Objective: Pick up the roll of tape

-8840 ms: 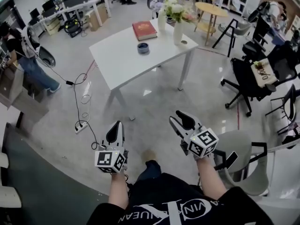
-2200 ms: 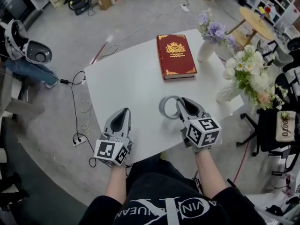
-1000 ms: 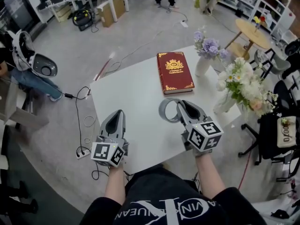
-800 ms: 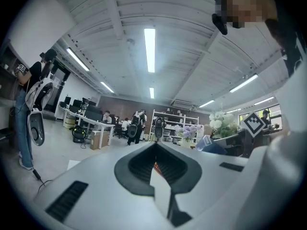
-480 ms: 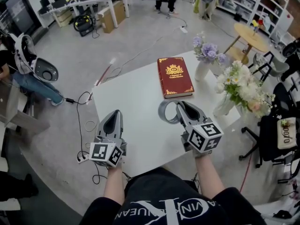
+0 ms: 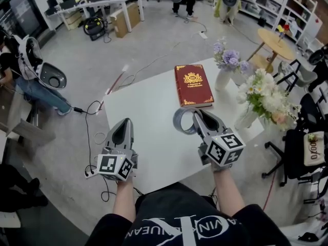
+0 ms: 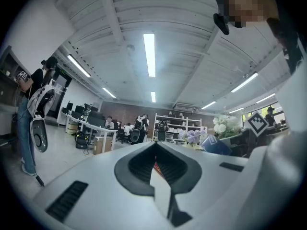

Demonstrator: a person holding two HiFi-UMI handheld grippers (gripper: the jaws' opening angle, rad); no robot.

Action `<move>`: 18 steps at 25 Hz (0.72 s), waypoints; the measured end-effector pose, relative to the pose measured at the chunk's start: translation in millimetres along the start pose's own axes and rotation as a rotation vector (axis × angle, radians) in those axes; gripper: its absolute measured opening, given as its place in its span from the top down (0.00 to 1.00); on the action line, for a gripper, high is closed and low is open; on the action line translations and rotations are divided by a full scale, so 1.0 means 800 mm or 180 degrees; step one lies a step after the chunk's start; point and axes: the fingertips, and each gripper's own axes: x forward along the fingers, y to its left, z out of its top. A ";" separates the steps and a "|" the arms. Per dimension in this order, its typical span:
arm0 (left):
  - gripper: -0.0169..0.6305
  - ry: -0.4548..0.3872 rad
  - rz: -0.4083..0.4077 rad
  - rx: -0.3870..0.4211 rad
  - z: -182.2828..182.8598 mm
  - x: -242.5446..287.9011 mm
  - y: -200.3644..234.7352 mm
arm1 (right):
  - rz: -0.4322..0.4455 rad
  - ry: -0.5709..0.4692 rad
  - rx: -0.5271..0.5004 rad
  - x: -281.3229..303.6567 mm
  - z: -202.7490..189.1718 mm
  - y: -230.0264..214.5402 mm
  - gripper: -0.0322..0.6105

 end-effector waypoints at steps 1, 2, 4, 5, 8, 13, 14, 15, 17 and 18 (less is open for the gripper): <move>0.97 -0.0003 0.0003 0.0001 0.000 0.000 0.001 | 0.0004 -0.0004 -0.0002 0.001 0.001 0.000 0.84; 0.97 -0.0005 0.0006 0.0003 0.001 0.001 0.001 | 0.0010 -0.0008 -0.0001 0.001 0.001 0.000 0.84; 0.97 -0.0010 0.0012 0.0008 0.002 0.001 0.003 | 0.0021 -0.0012 0.0002 0.003 0.002 0.001 0.84; 0.97 -0.0014 0.0016 0.0009 0.003 0.001 0.003 | 0.0025 -0.0014 0.0002 0.003 0.002 0.001 0.84; 0.97 -0.0016 0.0028 0.0009 0.003 0.002 0.005 | 0.0035 -0.0019 0.0002 0.005 0.003 0.001 0.84; 0.97 -0.0015 0.0044 -0.0008 0.004 0.003 0.007 | 0.0047 -0.0023 0.0001 0.006 0.004 0.002 0.84; 0.97 -0.0014 0.0043 -0.0009 0.004 0.003 0.007 | 0.0048 -0.0023 0.0003 0.005 0.004 0.002 0.84; 0.97 -0.0010 0.0038 -0.0007 0.003 0.003 0.007 | 0.0048 -0.0022 0.0007 0.005 0.004 0.002 0.84; 0.97 0.0009 0.0024 0.0008 0.002 0.004 0.005 | 0.0049 -0.0016 0.0012 0.004 0.003 0.002 0.84; 0.97 0.0020 0.0018 0.0016 0.001 0.004 0.003 | 0.0050 -0.0012 0.0015 0.004 0.003 0.002 0.84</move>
